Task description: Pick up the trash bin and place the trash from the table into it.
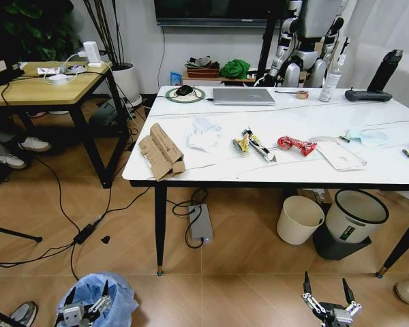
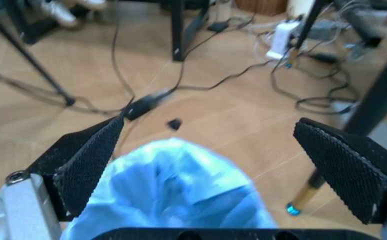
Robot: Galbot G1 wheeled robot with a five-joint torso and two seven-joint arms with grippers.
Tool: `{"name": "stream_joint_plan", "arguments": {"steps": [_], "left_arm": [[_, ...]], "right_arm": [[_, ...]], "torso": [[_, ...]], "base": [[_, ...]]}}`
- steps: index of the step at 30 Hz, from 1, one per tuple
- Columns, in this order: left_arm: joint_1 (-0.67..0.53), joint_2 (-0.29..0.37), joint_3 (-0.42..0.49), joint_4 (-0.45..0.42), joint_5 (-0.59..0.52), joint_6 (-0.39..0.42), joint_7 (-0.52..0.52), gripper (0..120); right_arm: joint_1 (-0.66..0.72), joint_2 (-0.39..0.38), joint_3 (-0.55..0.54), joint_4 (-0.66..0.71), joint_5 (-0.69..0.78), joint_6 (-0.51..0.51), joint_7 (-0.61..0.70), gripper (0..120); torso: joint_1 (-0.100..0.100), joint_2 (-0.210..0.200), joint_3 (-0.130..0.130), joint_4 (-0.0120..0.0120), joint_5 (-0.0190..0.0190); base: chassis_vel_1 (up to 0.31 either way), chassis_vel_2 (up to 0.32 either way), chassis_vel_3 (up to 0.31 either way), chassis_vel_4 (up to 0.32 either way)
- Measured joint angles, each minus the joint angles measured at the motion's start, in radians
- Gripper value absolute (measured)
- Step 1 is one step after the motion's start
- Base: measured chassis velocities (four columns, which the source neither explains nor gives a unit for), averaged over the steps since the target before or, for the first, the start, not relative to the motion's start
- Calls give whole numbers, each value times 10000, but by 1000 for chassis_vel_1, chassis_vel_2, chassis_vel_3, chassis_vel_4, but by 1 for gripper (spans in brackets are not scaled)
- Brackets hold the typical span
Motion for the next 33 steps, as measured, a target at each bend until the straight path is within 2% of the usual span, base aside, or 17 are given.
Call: {"name": "stream_joint_plan", "arguments": {"steps": [4, 9, 21, 27, 33], "left_arm": [[-448, 386, -35, 1028, -896, 50, 0, 100], [-851, 672, -204, 2163, -1214, 19, 212, 100], [-1163, 1220, -403, 3259, -1502, 63, 239, 100], [-1798, 1457, -385, 4013, -1515, 319, 263, 100], [-2327, 1569, -302, 4874, -1363, 231, 455, 100]], "right_arm": [[96, 0, -78, -209, 18, 4, 81, 100], [201, 0, -190, -393, 13, 11, 236, 100], [342, 0, -340, -655, 0, 19, 301, 100], [337, 0, -376, -713, -23, 21, 313, 100], [321, 0, -411, -724, -33, 24, 326, 100]], "torso": [[-80, -201, -119, -2, -1], [-157, -402, -243, -2, -3], [-330, -820, -488, -1, -2], [-385, -973, -584, -2, -1], [-397, -1000, -598, -1, 0]], "base": [[0, 0, 0, 0], [0, 0, 0, 0], [0, 0, 0, 0], [0, 0, 0, 0], [0, 0, 0, 0]]}}
